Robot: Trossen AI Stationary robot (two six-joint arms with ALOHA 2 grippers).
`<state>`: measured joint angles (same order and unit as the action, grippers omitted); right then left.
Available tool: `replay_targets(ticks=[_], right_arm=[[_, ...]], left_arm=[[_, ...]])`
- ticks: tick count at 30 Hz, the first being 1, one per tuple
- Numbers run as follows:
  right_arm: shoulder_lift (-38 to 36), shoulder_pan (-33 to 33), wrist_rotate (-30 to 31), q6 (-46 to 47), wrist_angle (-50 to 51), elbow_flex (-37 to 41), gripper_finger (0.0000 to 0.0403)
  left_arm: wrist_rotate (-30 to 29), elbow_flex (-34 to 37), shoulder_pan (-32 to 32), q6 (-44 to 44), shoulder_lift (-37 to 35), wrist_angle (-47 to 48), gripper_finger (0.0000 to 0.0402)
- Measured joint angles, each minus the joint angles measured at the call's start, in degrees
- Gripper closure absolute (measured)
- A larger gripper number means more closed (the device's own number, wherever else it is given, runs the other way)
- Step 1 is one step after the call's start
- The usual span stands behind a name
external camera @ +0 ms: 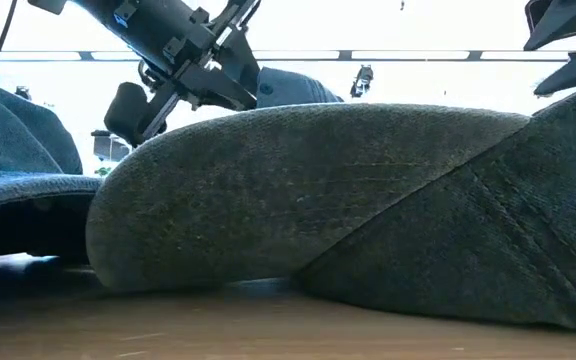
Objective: Pick & Place hat
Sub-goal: Put the right blue cap into the transparent bin
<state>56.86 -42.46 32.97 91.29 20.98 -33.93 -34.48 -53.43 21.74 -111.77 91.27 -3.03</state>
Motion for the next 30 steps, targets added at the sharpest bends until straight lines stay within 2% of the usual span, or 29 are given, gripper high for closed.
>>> replay_targets(ticks=[4, 9, 12, 15, 17, 19, 21, 25, 30], right_arm=[[-2.2, 0.0, 0.01, -0.02, 3.27, 0.02, 0.0227], [-4.8, 0.02, 0.06, -4.7, 3.28, -0.24, 0.0227], [-5.97, 0.03, -0.72, -14.03, 3.1, -1.32, 0.0227], [-6.15, 0.15, -4.55, -29.88, 3.14, -3.11, 0.0227], [-5.85, 0.2, -6.05, -39.76, 4.01, -5.3, 0.0229], [-5.62, 0.41, -6.07, -48.43, 7.28, -8.19, 0.0233], [-5.31, 1.34, -5.69, -55.14, 11.26, -11.38, 0.0239], [-4.63, 5.81, -5.45, -62.64, 16.67, -17.73, 0.0243], [-1.55, 13.95, -15.33, -76.47, 17.81, -25.14, 0.0242]], left_arm=[[0.4, 0.0, -0.67, 4.68, 0.23, -0.29, 0.0385], [0.51, 0.0, -1.47, 14.77, 0.23, -6.1, 0.0384], [2.55, -2.05, -2.09, 23.95, 0.21, -7.68, 0.0385], [9.6, -7.05, -3.03, 37.41, 0.15, -6.68, 0.0385], [14.96, -11.88, -3.63, 46.96, 0.1, -2.07, 0.0385], [17.93, -17.75, -4.14, 54.85, 0.34, 6.72, 0.0385], [19.55, -24.38, -4.71, 61.12, 1.12, 16.71, 0.0385], [20.4, -37.93, -5.31, 70.98, 4.17, 32.14, 0.0385], [24.42, -53.78, -5.86, 79.38, 10.64, 43.46, 0.0385]])
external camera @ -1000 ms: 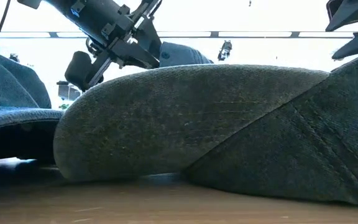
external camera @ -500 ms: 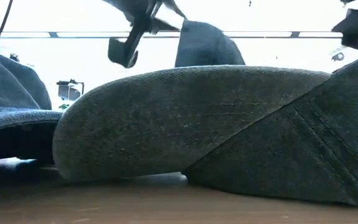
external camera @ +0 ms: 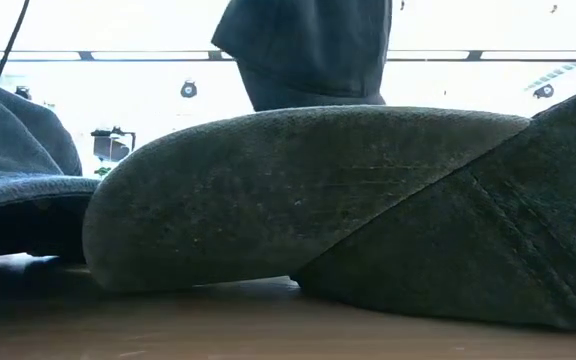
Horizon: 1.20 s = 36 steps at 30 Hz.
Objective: Pick & Place hat
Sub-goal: Put the right blue cap into the transparent bin
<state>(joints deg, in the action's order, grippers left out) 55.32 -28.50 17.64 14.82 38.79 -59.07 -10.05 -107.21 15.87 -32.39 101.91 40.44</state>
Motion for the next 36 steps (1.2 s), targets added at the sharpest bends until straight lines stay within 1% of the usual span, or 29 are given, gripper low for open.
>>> replay_targets(ticks=[3, 5, 8, 10, 11, 15, 17, 22, 24, 27, 30, 36], right_arm=[[3.43, 4.85, -6.05, -5.77, 0.71, -4.56, 0.0243], [6.03, 7.37, -8.96, -8.75, 2.51, -7.65, 0.0243], [9.92, 9.25, -11.66, -13.19, 5.19, -12.11, 0.0243], [12.71, 9.21, -12.24, -16.48, 7.26, -14.44, 0.0243], [14.13, 9.17, -12.39, -17.85, 7.97, -15.43, 0.0243], [18.72, 8.96, -15.08, -19.96, 8.14, -18.32, 0.0243], [20.48, 8.98, -15.16, -21.16, 7.9, -19.04, 0.0243], [24.07, 9.1, -17.47, -22.04, 3.46, -19.43, 0.0243], [25.48, 9.05, -17.65, -21.57, 1.6, -19.43, 0.0243], [27.28, 9.84, -17.6, -21.0, -1.31, -19.43, 0.0243], [28.36, 12.1, -17.06, -19.92, -3.24, -19.46, 0.0243], [28.09, 17.06, -15.66, -18.58, -2.66, -21.33, 0.0243]], left_arm=[[4.02, -8.93, -0.15, 2.34, 5.48, 7.89, 0.0385], [5.04, -14.84, -0.15, 3.57, 9.28, 15.06, 0.0385], [5.17, -23.03, -0.15, 5.21, 14.26, 25.67, 0.0385], [5.25, -27.53, -0.13, 6.69, 16.87, 29.11, 0.0385], [5.21, -27.91, -0.13, 7.33, 17.32, 29.08, 0.0385], [5.52, -23.46, -0.04, 8.37, 14.96, 25.19, 0.0385], [4.36, -22.89, -0.08, 8.9, 14.3, 25.31, 0.0385], [1.0, -23.22, -0.41, 11.72, 13.72, 24.92, 0.0385], [0.71, -23.07, -0.71, 13.11, 13.66, 24.91, 0.0385], [0.69, -22.98, -1.16, 18.21, 13.66, 25.02, 0.0385], [0.52, -22.94, -1.88, 24.04, 13.41, 27.5, 0.0385], [2.04, -22.94, -4.76, 30.49, 11.63, 35.16, 0.0385]])
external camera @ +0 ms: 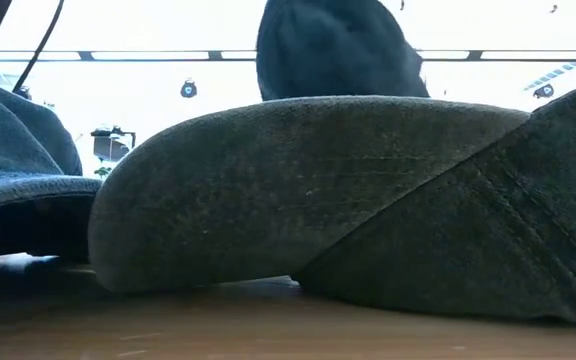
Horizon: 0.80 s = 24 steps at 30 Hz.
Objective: Pick & Place hat
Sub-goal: Put the right blue cap into the transparent bin
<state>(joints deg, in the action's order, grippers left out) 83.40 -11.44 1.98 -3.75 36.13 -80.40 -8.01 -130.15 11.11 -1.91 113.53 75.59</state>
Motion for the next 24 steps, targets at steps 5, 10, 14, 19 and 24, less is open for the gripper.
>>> replay_targets(ticks=[5, 10, 14, 19, 24], right_arm=[[-0.07, 3.63, -0.56, 2.67, -0.65, -0.62, 0.0243], [2.16, 6.01, -3.48, 5.24, -1.24, -0.23, 0.0243], [4.0, 6.8, -4.75, 5.45, -2.06, -0.24, 0.0243], [4.43, 8.43, -6.25, 5.33, -3.32, -0.33, 0.0243], [4.53, 9.47, -7.75, 6.54, -6.13, -0.12, 0.0243]], left_arm=[[3.12, -0.04, -2.91, 4.11, -1.19, -0.98, 0.0385], [3.57, 0.09, -5.0, 7.68, -1.51, 0.65, 0.0385], [4.08, 0.18, -5.94, 10.18, -1.55, 2.95, 0.0384], [4.28, 0.22, -7.01, 10.81, -2.26, 1.92, 0.038], [3.79, 0.19, -7.58, 10.21, -2.58, 2.02, 0.0381]])
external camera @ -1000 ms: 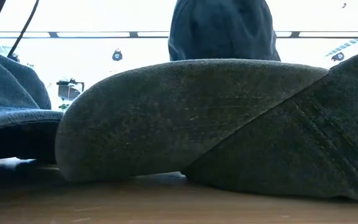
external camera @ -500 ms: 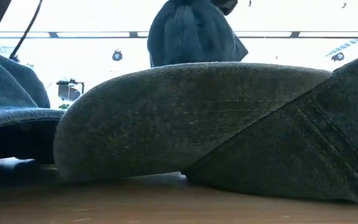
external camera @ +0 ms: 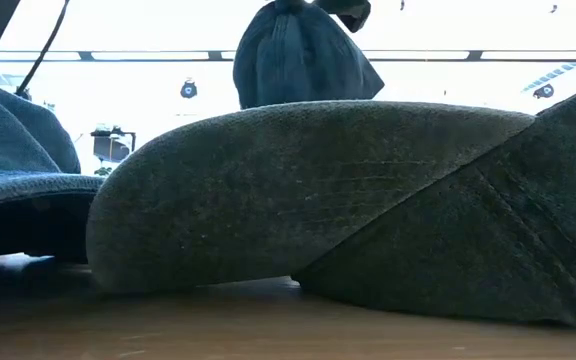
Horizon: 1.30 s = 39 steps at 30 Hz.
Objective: Pick & Place hat
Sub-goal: Put the right blue cap into the transparent bin
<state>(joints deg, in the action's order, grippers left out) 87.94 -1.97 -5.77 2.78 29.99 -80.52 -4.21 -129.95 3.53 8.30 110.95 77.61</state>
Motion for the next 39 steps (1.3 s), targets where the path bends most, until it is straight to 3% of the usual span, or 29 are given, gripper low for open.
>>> replay_targets(ticks=[14, 17, 25, 31, 37, 39], right_arm=[[2.17, 0.69, -2.56, 1.52, -2.73, 1.44, 0.0255], [2.81, 0.76, -1.76, 2.16, -2.47, 1.75, 0.0255], [2.61, 0.93, 0.01, 1.6, -3.9, 2.06, 0.0242], [2.5, 0.91, -0.03, 1.12, 0.27, 2.16, 0.0287], [1.73, 1.09, 1.0, -0.98, 0.98, 2.18, 0.0377], [1.17, 1.26, 2.35, -1.73, 0.96, 2.18, 0.0388]], left_arm=[[-0.36, -0.02, 0.05, -0.85, -0.43, 2.34, 0.0381], [-0.87, -0.24, -0.11, -1.35, -1.03, -3.07, 0.0381], [-0.65, 0.46, -0.21, -1.51, -1.44, -3.74, 0.0381], [-0.42, 3.06, -0.2, -1.76, -2.1, -1.51, 0.038], [-0.45, 3.57, -0.31, -3.15, -2.44, 1.59, 0.0378], [-1.46, 3.57, -0.35, -4.77, -2.83, 1.72, 0.0368]])
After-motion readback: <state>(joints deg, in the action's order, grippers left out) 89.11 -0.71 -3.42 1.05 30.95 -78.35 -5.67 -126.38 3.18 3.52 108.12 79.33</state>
